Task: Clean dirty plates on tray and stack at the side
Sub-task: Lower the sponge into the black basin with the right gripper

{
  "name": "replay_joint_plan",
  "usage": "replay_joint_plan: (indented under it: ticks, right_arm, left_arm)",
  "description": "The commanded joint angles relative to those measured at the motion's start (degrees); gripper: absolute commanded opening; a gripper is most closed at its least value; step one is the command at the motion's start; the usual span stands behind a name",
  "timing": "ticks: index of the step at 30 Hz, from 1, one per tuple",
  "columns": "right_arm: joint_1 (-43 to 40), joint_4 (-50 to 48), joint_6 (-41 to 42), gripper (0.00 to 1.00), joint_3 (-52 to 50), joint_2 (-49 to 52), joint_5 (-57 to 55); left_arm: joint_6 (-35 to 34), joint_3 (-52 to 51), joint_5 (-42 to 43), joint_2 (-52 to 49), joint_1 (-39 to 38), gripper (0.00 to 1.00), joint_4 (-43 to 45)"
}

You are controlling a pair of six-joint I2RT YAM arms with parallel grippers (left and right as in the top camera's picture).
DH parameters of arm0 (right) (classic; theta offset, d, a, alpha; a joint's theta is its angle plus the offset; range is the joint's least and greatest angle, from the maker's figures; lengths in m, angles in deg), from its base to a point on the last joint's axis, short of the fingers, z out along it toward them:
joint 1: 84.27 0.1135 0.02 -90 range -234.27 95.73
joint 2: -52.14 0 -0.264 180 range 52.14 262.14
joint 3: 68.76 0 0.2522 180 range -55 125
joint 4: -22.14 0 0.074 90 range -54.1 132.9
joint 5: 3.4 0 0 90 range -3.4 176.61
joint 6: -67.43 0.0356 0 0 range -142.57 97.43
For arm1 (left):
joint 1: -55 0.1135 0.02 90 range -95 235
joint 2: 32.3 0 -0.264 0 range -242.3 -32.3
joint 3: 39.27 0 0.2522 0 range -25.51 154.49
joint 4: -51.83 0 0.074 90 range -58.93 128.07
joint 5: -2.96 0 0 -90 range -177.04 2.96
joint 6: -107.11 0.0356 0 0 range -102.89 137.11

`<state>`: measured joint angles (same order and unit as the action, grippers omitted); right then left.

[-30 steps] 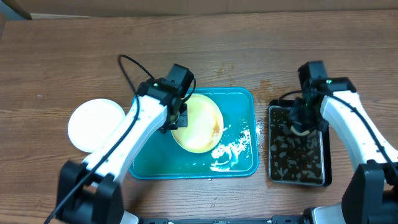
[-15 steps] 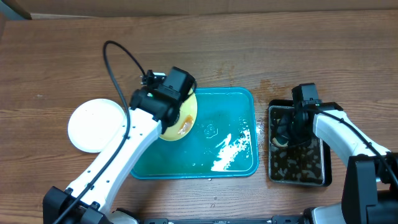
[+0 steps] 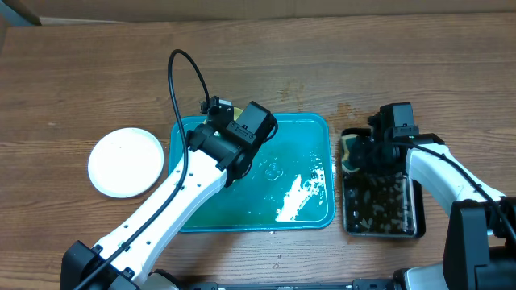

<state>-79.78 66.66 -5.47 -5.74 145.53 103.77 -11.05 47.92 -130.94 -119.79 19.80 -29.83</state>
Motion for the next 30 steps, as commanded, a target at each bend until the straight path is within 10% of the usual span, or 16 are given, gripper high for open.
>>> replay_joint_plan:
  ticks: [1,30]
  right_arm:
    - [0.0,-1.6,-2.4,0.08,-0.5,0.1,8.1]
    - [0.0,-2.3,-2.6,0.08,-0.5,0.1,11.0]
  left_arm:
    - [-0.6,0.0,-4.7,1.4,-0.6,0.04,-0.6]
    - [-0.2,0.0,-9.4,1.4,-1.4,0.03,-0.8]
